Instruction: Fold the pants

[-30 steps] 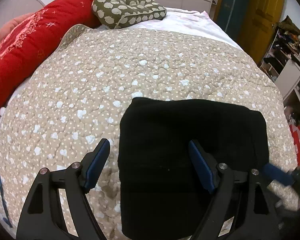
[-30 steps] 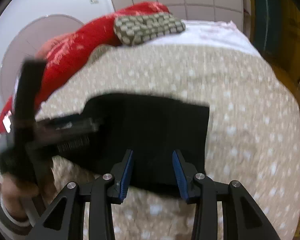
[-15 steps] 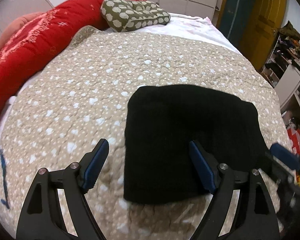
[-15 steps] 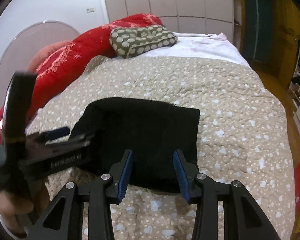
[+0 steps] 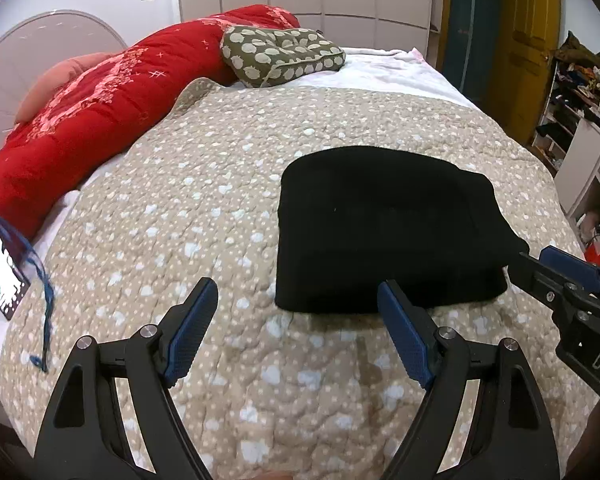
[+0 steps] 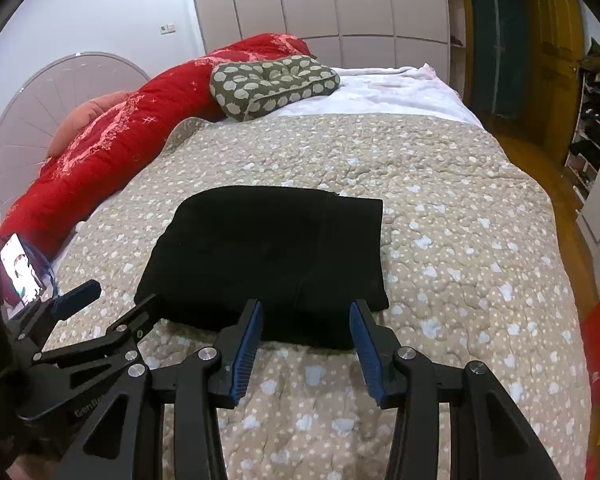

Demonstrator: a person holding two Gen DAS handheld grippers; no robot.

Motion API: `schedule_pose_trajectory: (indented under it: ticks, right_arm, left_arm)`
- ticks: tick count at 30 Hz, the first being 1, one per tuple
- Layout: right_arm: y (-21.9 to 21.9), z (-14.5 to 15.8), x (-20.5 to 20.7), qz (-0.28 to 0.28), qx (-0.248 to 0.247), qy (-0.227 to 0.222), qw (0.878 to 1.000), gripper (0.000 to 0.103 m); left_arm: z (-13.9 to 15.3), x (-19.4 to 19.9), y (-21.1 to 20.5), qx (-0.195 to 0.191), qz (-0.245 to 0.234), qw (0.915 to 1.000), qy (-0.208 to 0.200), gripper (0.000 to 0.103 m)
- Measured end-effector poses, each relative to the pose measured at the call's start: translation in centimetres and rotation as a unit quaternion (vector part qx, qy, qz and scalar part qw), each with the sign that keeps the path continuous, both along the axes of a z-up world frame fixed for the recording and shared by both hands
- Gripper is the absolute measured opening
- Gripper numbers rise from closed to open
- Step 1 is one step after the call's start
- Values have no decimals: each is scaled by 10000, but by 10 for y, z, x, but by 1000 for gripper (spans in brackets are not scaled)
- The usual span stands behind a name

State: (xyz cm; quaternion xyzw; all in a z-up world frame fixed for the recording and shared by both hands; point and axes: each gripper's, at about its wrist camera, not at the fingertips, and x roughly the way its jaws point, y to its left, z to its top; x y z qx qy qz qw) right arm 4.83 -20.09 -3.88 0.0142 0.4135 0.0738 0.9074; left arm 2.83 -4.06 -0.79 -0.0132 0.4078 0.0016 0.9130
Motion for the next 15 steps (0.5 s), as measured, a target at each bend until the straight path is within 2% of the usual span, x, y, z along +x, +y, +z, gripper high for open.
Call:
schedule_pose_trajectory:
  ticks: [9, 15]
  right_arm:
    - [4, 1, -11, 13, 35, 28, 10000, 44]
    - [5, 2, -15, 14, 49, 53, 10000, 44]
  left_arm:
    - [6, -15, 3, 27, 99, 9999, -111, 83]
    - [7, -19, 2, 174, 158, 9996, -124, 83]
